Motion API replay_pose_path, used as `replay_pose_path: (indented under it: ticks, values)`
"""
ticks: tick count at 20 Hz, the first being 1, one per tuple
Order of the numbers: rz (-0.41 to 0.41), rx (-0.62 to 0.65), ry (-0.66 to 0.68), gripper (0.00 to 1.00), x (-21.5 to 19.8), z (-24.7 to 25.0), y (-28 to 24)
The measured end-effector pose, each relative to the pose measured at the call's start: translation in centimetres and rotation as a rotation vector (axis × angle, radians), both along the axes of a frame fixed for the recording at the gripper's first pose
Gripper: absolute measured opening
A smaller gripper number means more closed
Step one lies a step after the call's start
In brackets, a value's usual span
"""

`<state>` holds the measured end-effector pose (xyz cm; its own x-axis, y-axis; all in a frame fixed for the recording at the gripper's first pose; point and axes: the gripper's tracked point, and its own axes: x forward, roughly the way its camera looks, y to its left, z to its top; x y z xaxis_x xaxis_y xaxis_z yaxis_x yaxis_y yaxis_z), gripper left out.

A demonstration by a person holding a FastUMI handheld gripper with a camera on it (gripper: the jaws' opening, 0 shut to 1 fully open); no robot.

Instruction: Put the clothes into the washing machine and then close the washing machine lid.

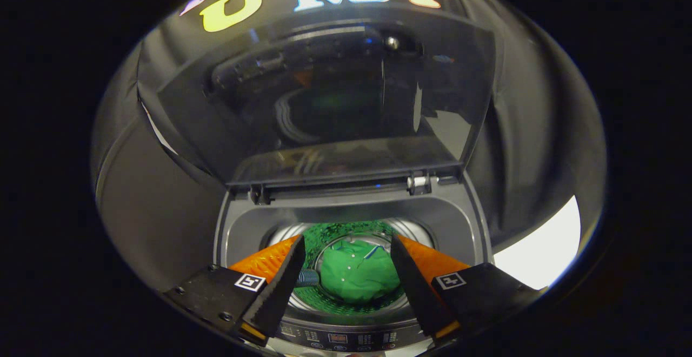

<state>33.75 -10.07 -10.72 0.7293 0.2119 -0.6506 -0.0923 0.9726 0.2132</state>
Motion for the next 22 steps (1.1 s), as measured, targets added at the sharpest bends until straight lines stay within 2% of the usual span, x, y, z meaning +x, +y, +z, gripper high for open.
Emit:
replay_pose_path:
  ticks: [6, 14, 22]
  values:
    - [0.041, -0.039, -0.172, 0.98, -0.4, 7.3, 0.0]
    - [0.058, -0.029, -0.394, 0.98, 2.2, 17.9, 0.9]
    - [0.026, -0.019, -0.413, 0.98, 8.0, 21.0, 1.3]
